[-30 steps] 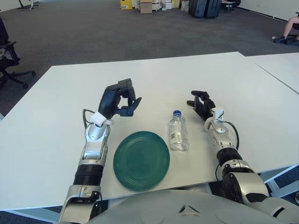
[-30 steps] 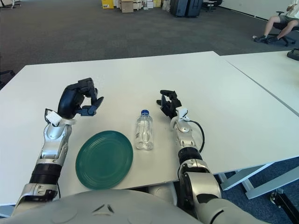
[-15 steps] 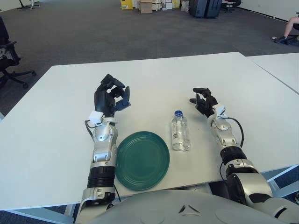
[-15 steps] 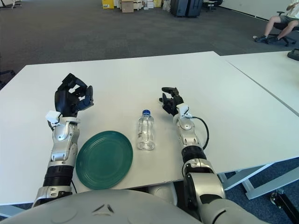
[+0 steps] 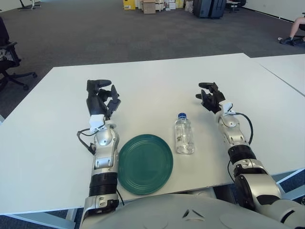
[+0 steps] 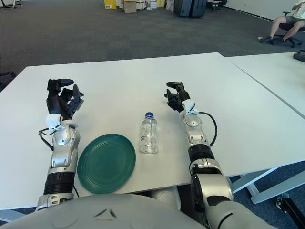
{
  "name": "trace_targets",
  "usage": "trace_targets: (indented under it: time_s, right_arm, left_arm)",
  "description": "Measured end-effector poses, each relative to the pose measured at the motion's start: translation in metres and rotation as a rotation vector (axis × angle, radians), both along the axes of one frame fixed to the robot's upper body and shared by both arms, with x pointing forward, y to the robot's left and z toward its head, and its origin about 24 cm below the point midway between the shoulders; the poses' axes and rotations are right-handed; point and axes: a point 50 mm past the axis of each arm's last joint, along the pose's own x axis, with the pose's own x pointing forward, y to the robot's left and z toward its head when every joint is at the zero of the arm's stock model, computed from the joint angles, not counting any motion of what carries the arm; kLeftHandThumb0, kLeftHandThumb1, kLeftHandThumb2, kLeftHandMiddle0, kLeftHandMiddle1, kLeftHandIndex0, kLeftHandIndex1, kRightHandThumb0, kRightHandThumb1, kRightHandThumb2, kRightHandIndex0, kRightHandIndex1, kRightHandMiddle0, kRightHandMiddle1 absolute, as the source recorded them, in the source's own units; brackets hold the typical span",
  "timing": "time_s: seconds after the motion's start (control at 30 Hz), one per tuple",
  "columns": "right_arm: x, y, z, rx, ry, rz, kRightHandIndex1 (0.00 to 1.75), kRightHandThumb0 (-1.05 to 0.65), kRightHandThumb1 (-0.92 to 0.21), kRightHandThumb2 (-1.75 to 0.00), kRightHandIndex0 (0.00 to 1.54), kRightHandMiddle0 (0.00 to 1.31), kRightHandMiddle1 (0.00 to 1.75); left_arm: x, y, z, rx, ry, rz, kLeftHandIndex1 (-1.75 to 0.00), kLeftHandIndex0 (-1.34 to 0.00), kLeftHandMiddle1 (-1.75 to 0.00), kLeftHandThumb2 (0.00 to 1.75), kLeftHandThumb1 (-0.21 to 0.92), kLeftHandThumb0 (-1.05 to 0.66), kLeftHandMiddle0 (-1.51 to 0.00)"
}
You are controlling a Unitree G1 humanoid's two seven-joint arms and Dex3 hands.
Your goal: Put the bottle into the plate.
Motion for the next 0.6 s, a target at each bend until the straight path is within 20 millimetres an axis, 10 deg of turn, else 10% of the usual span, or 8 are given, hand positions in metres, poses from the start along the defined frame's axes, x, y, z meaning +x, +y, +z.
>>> trace_targets:
  time_s: [0.6]
  right_arm:
    - [-0.017,0.014,0.037,-0.216,-0.095,0.118,0.83,-0.69,-0.92,-0.5,0.28,0.0,0.89]
  left_arm:
    - [-0.001,0.0,-0.004,0.006,0.018,0.007,-1.75,-0.21,-1.75,0.52,0.92,-0.36,-0.39]
